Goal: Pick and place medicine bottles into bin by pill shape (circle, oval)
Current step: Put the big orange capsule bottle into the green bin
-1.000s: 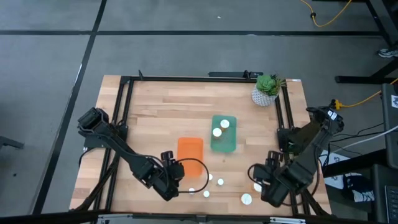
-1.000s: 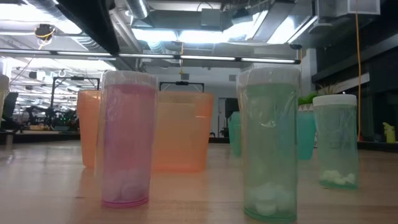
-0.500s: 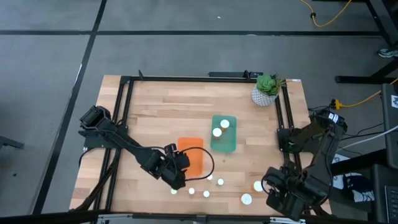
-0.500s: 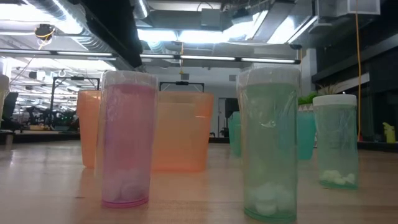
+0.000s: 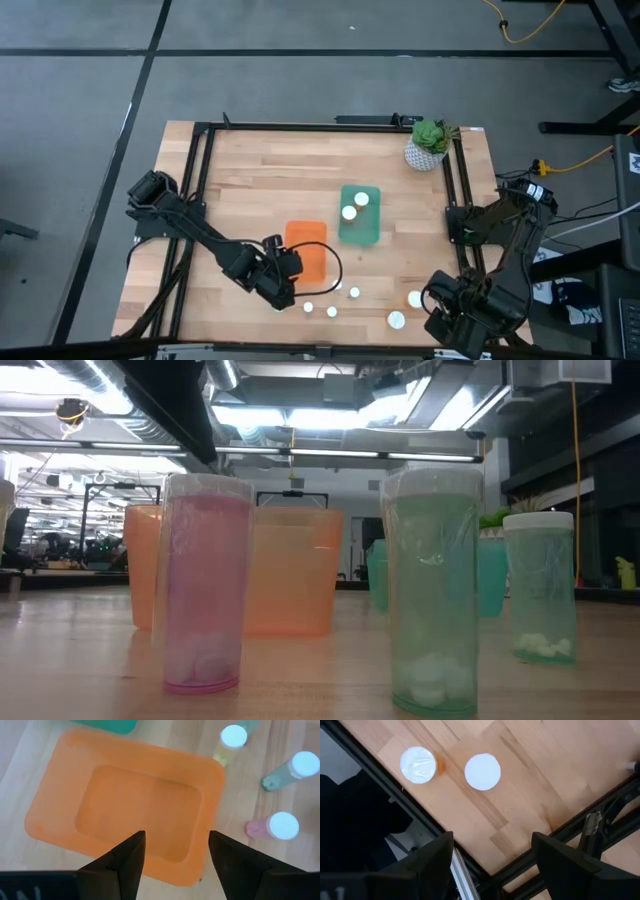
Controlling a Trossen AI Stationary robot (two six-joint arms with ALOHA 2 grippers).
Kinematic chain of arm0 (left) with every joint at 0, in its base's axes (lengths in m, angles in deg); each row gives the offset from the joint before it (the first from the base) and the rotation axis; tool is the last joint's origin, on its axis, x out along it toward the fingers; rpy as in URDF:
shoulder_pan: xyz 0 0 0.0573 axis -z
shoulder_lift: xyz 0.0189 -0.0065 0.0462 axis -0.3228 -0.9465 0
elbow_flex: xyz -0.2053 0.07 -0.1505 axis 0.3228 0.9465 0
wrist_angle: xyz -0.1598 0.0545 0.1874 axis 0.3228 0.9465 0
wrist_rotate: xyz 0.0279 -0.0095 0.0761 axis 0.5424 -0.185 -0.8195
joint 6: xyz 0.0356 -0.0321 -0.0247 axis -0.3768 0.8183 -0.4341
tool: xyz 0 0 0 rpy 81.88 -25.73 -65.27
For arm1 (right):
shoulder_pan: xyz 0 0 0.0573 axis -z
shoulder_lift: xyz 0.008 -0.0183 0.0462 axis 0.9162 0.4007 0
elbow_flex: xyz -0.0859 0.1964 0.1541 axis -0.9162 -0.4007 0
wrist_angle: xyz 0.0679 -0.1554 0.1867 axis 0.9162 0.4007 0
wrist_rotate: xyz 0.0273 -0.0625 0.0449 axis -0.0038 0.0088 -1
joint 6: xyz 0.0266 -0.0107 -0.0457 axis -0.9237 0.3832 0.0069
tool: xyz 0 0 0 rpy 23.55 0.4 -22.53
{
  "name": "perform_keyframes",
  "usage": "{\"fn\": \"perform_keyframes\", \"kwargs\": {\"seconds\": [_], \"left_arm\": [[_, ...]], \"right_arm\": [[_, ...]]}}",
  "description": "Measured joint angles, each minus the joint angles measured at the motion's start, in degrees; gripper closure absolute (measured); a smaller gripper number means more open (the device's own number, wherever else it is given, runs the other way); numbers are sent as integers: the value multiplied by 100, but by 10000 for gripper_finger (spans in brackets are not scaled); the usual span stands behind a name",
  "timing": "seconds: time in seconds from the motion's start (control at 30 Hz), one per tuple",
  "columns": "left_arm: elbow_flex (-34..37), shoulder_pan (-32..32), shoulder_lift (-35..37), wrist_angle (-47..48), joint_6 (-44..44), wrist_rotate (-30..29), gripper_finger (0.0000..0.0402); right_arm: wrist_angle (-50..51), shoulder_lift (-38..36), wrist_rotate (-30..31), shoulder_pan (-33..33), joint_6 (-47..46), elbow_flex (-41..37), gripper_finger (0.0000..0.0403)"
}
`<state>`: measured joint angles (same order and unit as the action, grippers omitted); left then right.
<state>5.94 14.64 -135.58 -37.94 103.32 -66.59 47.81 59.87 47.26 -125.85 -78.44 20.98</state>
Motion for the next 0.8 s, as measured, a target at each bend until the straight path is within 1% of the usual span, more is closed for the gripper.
{"fn": "perform_keyframes", "kwargs": {"seconds": [0.17, 0.33, 0.5, 0.63, 0.8], "left_arm": [[0, 0, 0, 0, -2, 1, 190], [0, -2, 0, 0, -2, -1, 190], [0, -2, 0, 2, -2, -1, 190], [0, -2, 0, 2, -4, -1, 190], [0, 0, 0, 2, -4, -1, 190]], "right_arm": [[46, 77, -3, 3, -14, 0, 131], [305, 361, -1, -31, 118, 0, 131], [265, 592, -24, -144, 270, 0, 131], [61, 730, -319, -208, 69, 0, 131], [-275, 864, -318, -238, 61, 0, 131]]}}
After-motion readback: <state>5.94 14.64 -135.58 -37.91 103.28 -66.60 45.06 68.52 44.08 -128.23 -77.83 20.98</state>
